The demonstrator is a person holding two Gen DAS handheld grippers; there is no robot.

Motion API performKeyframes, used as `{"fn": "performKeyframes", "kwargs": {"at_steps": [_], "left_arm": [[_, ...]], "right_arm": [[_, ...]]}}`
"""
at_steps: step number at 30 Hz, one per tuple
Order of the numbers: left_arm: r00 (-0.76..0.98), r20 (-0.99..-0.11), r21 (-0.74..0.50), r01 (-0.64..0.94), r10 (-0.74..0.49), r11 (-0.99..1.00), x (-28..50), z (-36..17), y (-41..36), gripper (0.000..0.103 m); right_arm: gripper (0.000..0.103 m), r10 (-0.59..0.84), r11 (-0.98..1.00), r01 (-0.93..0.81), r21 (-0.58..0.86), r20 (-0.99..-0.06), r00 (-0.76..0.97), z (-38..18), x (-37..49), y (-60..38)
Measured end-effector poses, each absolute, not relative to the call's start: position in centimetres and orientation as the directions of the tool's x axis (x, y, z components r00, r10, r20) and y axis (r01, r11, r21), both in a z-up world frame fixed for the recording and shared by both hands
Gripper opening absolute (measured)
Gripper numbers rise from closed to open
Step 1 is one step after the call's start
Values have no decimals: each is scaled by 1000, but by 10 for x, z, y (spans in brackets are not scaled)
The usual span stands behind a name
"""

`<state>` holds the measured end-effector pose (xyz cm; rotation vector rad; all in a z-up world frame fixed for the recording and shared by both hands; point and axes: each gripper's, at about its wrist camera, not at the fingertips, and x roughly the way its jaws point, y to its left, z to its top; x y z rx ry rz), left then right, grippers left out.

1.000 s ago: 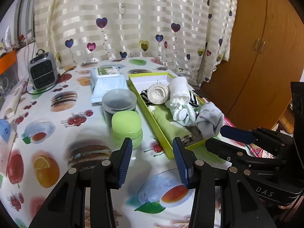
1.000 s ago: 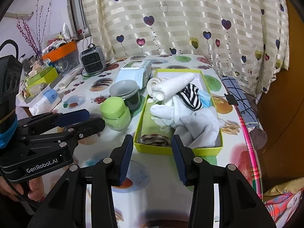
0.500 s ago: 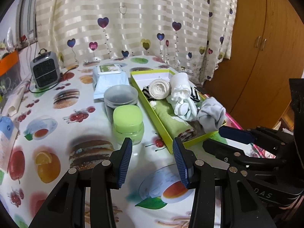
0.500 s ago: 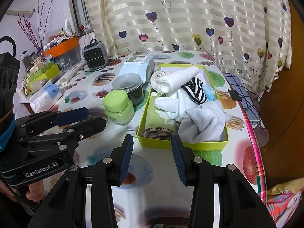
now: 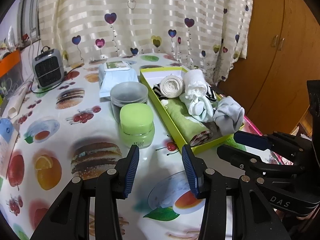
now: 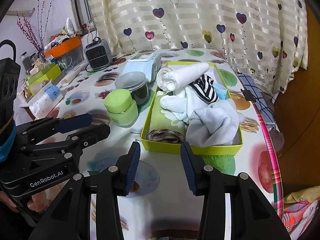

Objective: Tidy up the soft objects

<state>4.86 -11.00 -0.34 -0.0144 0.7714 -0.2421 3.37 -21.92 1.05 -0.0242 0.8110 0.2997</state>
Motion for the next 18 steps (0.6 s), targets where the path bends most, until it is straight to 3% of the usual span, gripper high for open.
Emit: {"fn": "performKeyframes", "kwargs": {"at_steps": [18], "left_arm": [[681, -701, -100, 198, -210, 975, 55, -9, -109, 43]], "right_arm": [[43, 256, 957, -275, 94, -721, 644, 8, 37, -220]]}}
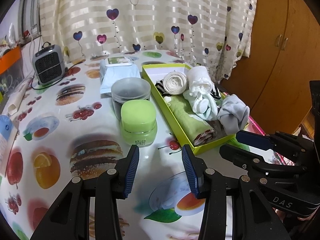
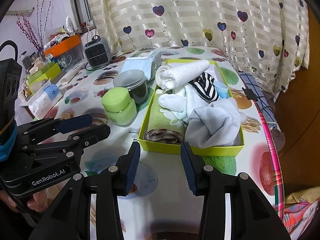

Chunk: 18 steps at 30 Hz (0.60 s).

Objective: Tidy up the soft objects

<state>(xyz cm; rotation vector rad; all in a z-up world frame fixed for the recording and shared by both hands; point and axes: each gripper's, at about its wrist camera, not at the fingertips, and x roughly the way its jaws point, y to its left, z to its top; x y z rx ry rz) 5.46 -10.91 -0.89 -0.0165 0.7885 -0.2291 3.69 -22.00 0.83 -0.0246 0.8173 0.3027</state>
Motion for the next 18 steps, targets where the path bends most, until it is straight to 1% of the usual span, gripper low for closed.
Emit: {"fn": "performKeyframes", "kwargs": {"at_steps": [18], "left_arm": [[680, -704, -96, 197, -207, 976, 53, -9, -111, 43]], "right_arm": [[43, 256, 957, -275, 94, -719, 646, 6, 35, -218]]}}
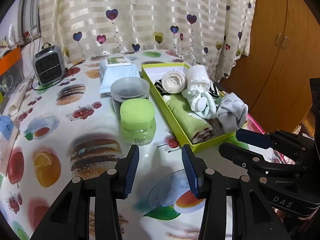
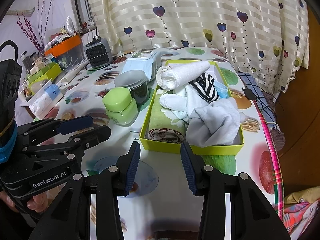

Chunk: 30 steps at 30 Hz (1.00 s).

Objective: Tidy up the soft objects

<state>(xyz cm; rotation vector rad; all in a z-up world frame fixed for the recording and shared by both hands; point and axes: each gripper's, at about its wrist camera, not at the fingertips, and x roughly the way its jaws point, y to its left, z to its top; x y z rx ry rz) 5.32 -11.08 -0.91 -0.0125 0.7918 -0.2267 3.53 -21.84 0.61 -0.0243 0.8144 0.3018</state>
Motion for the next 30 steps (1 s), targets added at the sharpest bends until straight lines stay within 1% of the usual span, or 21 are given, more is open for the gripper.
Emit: {"fn": "performKeyframes", "kwargs": {"at_steps": [30], "left_arm": [[674, -711, -91, 197, -202, 976, 51, -11, -112, 43]], "right_arm": [[43, 254, 956, -280, 87, -720, 646, 12, 31, -216]]}}
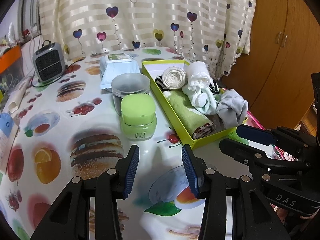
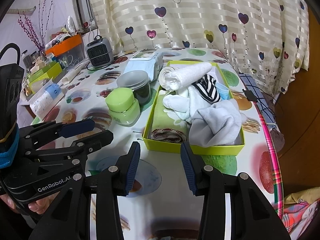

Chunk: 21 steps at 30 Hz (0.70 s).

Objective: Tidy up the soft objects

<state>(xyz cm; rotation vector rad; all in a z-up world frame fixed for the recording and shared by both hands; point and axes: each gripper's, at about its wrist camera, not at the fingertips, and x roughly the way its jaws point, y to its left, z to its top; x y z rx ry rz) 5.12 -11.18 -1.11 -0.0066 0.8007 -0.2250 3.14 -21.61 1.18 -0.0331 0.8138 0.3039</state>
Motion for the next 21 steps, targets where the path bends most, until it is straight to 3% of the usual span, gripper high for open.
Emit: {"fn": "performKeyframes", "kwargs": {"at_steps": [21], "left_arm": [[669, -715, -91, 198, -202, 976, 51, -13, -113, 43]], "right_arm": [[43, 254, 956, -280, 87, -721, 645, 11, 31, -216]]}}
